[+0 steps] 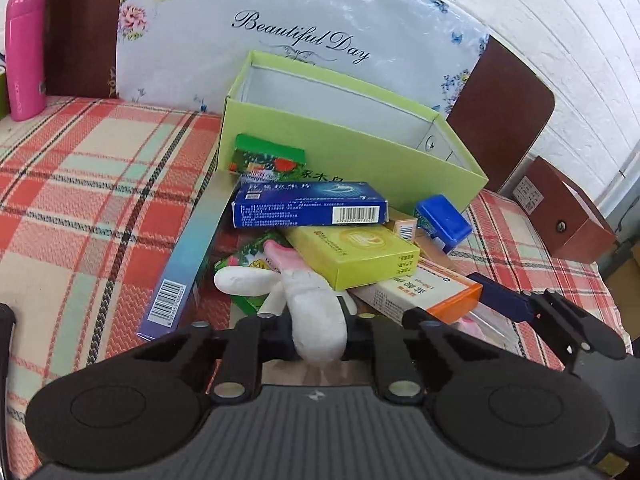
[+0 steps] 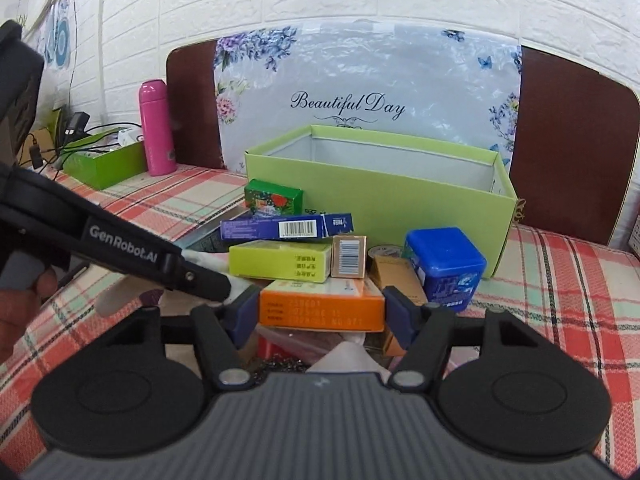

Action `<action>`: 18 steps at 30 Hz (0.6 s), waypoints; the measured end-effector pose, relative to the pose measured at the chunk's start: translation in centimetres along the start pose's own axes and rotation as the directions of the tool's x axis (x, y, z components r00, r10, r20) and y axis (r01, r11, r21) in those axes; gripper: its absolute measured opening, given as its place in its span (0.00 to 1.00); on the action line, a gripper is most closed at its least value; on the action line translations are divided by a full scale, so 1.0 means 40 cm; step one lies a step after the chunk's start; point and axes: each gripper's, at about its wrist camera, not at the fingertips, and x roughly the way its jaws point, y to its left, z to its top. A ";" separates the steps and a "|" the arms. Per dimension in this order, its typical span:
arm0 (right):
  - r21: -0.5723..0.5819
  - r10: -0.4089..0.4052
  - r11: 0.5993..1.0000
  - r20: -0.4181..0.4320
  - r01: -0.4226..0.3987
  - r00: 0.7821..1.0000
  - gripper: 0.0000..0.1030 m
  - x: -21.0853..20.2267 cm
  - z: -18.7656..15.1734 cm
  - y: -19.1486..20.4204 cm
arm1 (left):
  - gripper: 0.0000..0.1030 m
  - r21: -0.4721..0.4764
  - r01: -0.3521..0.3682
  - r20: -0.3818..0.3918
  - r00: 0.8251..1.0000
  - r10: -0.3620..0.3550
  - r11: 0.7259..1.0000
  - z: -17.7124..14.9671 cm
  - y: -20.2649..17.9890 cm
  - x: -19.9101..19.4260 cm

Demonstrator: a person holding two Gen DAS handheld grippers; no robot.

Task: Organize objects
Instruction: 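Reach the right tool to the orange-white medicine box and the left tool to the white glove, then grasp the medicine box with the right tool while the left tool grasps the pink-cuffed glove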

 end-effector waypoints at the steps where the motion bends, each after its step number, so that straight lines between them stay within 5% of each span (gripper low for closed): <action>1: 0.001 0.003 1.000 0.011 -0.003 1.000 0.63 -0.012 0.002 -0.003 | 0.13 0.001 0.003 0.011 1.000 -0.004 1.000 0.000 -0.005 -0.015; 9: 0.035 0.034 0.999 0.099 -0.038 0.994 0.63 -0.194 -0.007 -0.058 | 0.13 0.074 0.089 0.080 0.992 -0.095 0.993 -0.071 -0.049 -0.193; 16: 0.058 -0.004 0.998 -0.054 0.007 0.999 0.63 -0.317 -0.131 -0.122 | 0.14 0.066 0.095 -0.106 0.990 -0.088 0.993 -0.235 -0.023 -0.207; 18: 0.058 -0.007 0.998 -0.110 0.013 0.994 0.63 -0.325 -0.171 -0.123 | 0.18 0.066 0.051 -0.170 0.985 -0.039 0.997 -0.285 -0.017 -0.177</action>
